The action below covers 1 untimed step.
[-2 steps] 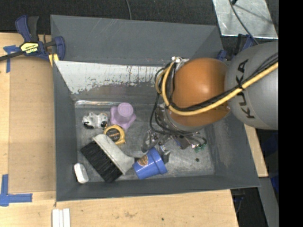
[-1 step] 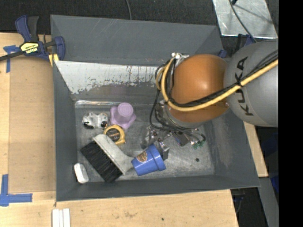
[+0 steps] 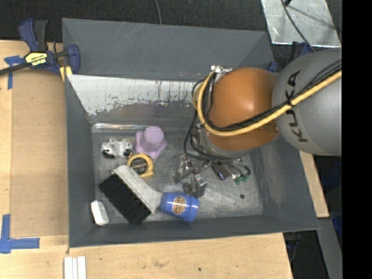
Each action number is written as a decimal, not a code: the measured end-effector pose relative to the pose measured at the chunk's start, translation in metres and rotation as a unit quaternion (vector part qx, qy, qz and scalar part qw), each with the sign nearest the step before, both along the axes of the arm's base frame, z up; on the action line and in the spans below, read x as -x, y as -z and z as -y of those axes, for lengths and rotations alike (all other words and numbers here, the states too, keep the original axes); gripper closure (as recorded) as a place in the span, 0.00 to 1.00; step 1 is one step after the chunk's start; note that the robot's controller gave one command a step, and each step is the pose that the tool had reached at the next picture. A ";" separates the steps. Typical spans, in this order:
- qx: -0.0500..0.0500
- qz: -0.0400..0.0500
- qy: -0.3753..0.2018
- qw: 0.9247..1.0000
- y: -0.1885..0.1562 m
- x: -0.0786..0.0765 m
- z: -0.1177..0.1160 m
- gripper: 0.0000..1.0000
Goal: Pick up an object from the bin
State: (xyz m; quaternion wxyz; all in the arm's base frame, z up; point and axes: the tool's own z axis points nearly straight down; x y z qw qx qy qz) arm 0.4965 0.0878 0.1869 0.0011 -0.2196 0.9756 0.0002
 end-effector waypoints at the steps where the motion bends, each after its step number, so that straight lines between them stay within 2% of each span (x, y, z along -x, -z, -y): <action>1: 0.001 -0.001 -0.004 1.000 -0.002 0.003 0.016 0.00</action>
Offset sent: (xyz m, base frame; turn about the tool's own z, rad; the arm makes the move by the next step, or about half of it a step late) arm 0.0000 0.0000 0.0000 0.0000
